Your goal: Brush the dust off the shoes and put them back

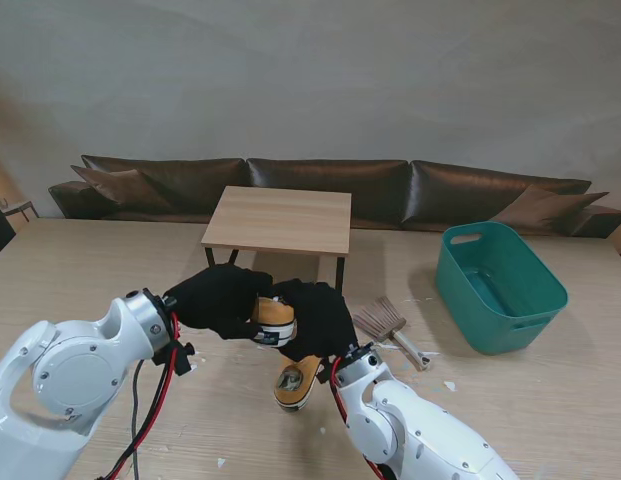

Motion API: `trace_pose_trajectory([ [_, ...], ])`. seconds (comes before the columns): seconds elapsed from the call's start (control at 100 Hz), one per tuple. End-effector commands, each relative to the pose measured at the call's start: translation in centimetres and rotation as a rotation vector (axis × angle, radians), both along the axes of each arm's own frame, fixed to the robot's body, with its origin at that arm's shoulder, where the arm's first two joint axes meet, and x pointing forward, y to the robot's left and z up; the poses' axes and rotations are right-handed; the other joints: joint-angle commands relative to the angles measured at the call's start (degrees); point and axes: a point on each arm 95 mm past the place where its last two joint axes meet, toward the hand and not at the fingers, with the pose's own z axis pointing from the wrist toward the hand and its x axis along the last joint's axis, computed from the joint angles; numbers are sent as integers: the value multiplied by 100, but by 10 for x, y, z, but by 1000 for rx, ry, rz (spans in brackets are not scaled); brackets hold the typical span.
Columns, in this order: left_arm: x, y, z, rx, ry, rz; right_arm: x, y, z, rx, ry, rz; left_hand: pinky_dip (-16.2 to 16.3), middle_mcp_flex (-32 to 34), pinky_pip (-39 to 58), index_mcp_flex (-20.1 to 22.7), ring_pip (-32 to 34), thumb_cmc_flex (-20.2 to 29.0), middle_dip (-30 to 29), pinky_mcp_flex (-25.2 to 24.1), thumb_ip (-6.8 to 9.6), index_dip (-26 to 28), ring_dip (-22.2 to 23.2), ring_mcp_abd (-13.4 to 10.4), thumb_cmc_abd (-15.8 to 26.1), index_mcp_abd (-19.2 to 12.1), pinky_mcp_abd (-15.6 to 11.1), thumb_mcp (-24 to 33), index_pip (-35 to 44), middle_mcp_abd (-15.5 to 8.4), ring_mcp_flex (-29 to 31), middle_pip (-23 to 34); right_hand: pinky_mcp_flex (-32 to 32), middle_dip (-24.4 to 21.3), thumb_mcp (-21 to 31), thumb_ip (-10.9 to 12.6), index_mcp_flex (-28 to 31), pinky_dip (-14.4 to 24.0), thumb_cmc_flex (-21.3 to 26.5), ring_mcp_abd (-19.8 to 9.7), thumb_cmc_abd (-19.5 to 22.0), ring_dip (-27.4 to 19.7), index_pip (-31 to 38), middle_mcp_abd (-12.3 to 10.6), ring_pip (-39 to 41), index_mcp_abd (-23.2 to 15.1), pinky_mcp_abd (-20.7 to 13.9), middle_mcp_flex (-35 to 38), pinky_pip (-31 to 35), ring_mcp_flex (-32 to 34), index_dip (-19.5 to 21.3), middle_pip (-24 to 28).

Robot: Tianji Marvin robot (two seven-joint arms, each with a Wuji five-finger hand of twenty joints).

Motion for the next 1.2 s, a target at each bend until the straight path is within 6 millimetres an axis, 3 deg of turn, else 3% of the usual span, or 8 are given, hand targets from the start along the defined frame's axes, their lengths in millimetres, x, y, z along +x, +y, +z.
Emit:
trace_pose_trajectory([
  [0.0,-1,-2,7,-11,-12,-4,-4,13,5,17,-7,34,15,75,30,330,164,793,113,31,748,950,65,-328,285,1066,-199,751,2040,-725,257,-78,-1668,303,350,155,610,234,406,-341,663,372,325,-416,643,-369,-161,693,469,681,228,236],
  [0.03,-1,-1,8,-11,-15,-1,-4,14,7,24,-12,38,16,70,26,323,158,799,105,23,735,957,59,-327,302,1064,-197,714,2023,-722,252,-89,-1574,331,390,130,776,271,477,-368,735,414,366,-425,698,-404,-180,856,551,801,229,222],
  [0.05,-1,-1,8,-10,-18,0,-4,15,7,29,-15,41,16,65,24,317,152,792,101,22,724,961,54,-338,320,1060,-197,684,2012,-721,244,-97,-1418,444,480,-409,963,313,708,-403,683,516,741,-452,772,-539,-205,1108,667,1015,-278,175],
  [0.1,-1,-1,9,-9,-28,6,-4,18,9,43,-23,46,16,40,4,260,123,808,49,0,656,988,25,-355,414,1016,-207,467,1908,-706,217,-172,-1212,525,622,-709,1118,336,1132,-468,517,603,1446,-472,868,-743,-251,1395,813,1263,-821,134],
  [0.36,-7,9,3,7,-41,47,-8,26,19,131,-25,90,43,-600,-726,-23,-692,1193,-1031,-970,38,900,-398,-211,1373,64,-186,-1797,781,-394,-529,-809,-18,967,1371,-757,2351,310,2189,-436,-216,1092,1902,-79,1524,-789,-380,2739,1276,2473,-638,-115],
  [0.5,-11,15,-7,1,-19,67,-11,27,23,170,1,111,81,-1507,-1755,-35,-1791,1143,-3110,-2066,211,-253,-968,78,1745,-683,-120,-2616,-1835,-132,-1621,-1065,532,1256,1528,-769,2446,431,2424,-403,-324,1431,1870,57,1999,-714,-359,2892,1429,2531,-42,-138],
  [0.72,-15,21,-15,-52,-28,123,-11,30,27,205,22,115,21,-2504,-3248,-161,-3190,143,-4149,-3068,530,-1707,-1900,277,2392,-955,-122,-2334,-5048,73,-2869,-1801,912,1401,1665,-795,2580,554,2418,-428,-462,1596,1751,66,2473,-743,-333,3079,1442,2554,204,-189],
  [1.19,-34,58,-13,-21,-122,246,-5,28,36,275,77,81,53,-3377,-4438,-1196,-3961,-162,-4822,-3425,554,-2894,-2357,168,2442,-1226,-288,-2888,-5963,1,-3500,-2111,903,1503,1667,-801,2594,632,2462,-407,-434,1574,1699,82,2509,-738,-339,3077,1340,2526,305,-266],
])
